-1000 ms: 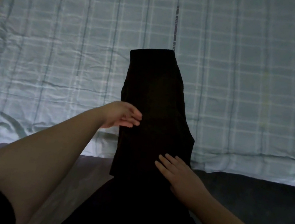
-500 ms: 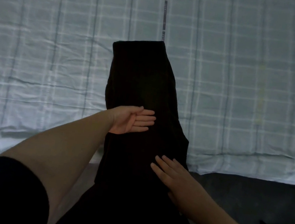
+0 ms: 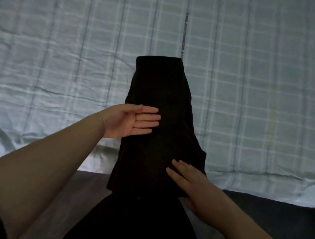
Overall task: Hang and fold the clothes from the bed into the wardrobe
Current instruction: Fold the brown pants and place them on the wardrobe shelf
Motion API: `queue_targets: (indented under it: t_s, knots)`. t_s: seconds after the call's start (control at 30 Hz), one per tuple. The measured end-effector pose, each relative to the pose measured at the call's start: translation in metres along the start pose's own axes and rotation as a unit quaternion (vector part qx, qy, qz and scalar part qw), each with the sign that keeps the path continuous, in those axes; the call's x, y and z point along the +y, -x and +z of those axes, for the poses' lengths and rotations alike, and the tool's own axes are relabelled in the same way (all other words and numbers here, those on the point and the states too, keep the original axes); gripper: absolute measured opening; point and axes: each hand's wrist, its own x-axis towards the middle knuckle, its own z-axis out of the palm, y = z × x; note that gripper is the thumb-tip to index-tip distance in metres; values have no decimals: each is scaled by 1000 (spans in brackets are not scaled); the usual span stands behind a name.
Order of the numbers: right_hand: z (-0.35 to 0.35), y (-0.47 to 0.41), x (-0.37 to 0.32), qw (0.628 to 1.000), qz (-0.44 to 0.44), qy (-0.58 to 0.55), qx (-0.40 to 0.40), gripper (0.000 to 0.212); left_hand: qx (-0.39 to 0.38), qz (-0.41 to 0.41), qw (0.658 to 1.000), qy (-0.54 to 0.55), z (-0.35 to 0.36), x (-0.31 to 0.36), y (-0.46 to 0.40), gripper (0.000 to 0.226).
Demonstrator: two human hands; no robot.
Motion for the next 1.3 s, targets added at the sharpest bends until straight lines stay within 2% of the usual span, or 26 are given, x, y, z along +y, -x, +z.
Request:
queue_targets:
  t_s: [0.07, 0.13, 0.23, 0.3, 0.37, 0.43, 0.5, 0.53, 0.63, 0.7, 0.8, 0.87, 0.93, 1.0, 1.07, 1.13, 1.17, 1.2, 1.27, 1.3]
  knots:
    - [-24, 0, -6, 1000, 8, -13, 3, 81, 43, 37, 992, -115, -1, 13, 28, 39]
    - [-50, -2, -10, 999, 17, -27, 4, 77, 89, 67, 966, -234, 2, 21, 56, 33]
    - [-90, -12, -12, 998, 41, -38, 11, 71, 99, 97, 897, -419, 23, 26, 94, 33]
    - [-118, -25, -10, 996, 58, -62, 15, 66, 73, 77, 837, -538, 38, 23, 110, 53]
    - [-145, -42, -5, 993, 74, -89, 10, 61, 62, 54, 790, -608, 50, 19, 116, 80]
    - [-167, -60, 2, 992, 84, -96, 13, 56, 85, 82, 747, -654, 53, 19, 112, 95]
    - [-185, -78, 13, 990, 100, -97, 32, 52, 147, 137, 709, -676, 51, 28, 101, 92]
    - [-194, -87, 18, 988, 110, -98, 47, 50, 176, 163, 706, -667, 48, 36, 94, 85]
    - [-211, -113, 37, 984, 124, -83, 95, 42, 222, 203, 730, -614, 36, 60, 72, 62]
    - [-215, -128, 48, 979, 143, -35, 140, 39, 246, 218, 739, -588, 28, 72, 57, 53]
    - [-212, -142, 54, 932, 169, 86, 308, 43, 295, 257, 734, -555, 19, 91, 33, 46]
    - [-202, -147, 48, 900, 129, 112, 401, 46, 330, 286, 715, -545, 15, 107, 15, 43]
    - [-186, -152, 39, 910, 82, 114, 389, 53, 369, 322, 690, -533, 11, 126, -1, 38]
    - [-167, -160, 36, 940, 92, 130, 300, 60, 402, 346, 669, -520, 7, 146, -17, 34]
    - [-154, -174, 45, 955, 136, 138, 224, 63, 420, 325, 663, -528, 1, 161, -35, 32]
    - [-151, -193, 60, 957, 178, 115, 196, 65, 421, 273, 654, -567, -4, 166, -51, 32]
    - [-153, -202, 66, 956, 199, 101, 192, 66, 432, 257, 632, -590, -4, 165, -55, 33]
    - [-156, -210, 71, 953, 218, 91, 190, 68, 452, 259, 587, -620, -2, 161, -58, 34]
    - [-158, -222, 81, 947, 242, 93, 188, 70, 469, 286, 475, -687, 13, 147, -61, 41]
    - [-158, -225, 85, 946, 245, 101, 187, 69, 449, 300, 454, -708, 25, 135, -62, 45]
